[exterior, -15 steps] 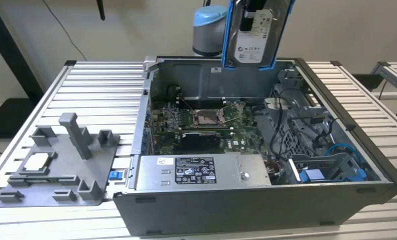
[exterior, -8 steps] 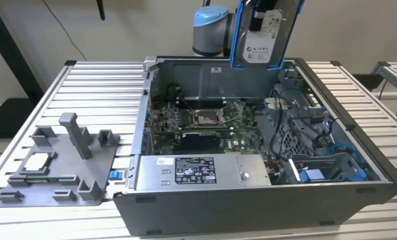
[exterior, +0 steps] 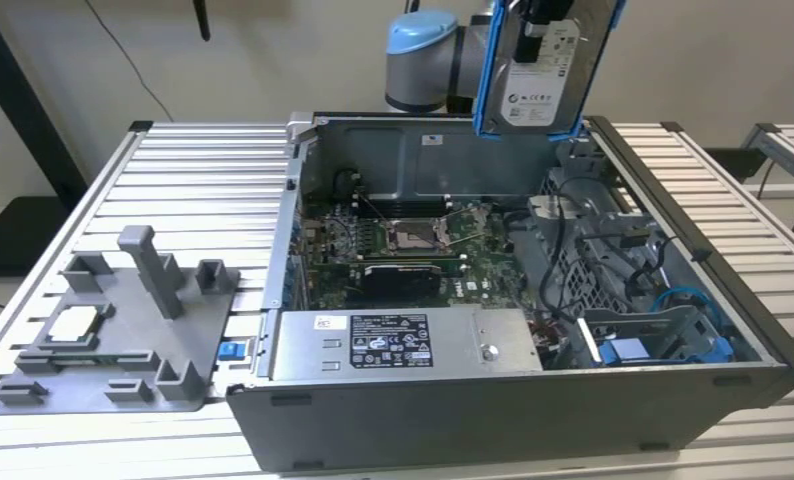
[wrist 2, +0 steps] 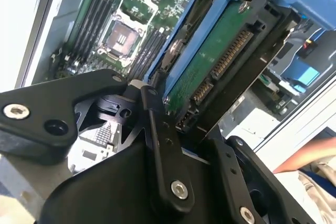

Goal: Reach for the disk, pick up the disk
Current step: 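Pick up the disk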

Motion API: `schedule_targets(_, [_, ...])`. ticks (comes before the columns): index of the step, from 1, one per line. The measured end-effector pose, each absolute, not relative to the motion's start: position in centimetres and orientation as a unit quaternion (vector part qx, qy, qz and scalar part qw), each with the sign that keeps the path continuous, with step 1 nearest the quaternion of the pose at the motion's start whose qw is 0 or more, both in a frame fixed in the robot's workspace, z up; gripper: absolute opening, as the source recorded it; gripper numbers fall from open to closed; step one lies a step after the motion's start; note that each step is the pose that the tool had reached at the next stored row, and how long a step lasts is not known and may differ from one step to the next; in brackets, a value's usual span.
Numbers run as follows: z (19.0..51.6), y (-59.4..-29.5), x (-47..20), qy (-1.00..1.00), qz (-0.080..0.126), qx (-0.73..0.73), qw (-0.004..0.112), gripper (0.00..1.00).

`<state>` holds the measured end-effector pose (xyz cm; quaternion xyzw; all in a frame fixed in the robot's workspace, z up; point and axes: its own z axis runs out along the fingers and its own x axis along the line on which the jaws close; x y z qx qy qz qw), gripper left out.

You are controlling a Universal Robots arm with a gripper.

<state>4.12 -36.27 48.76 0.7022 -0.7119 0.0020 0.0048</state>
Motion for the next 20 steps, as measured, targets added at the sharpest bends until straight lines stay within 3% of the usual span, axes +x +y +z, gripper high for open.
schedule_targets(20, [48.8, -36.3, 8.0, -0.712, 0.002, 0.702, 0.005, 0.00])
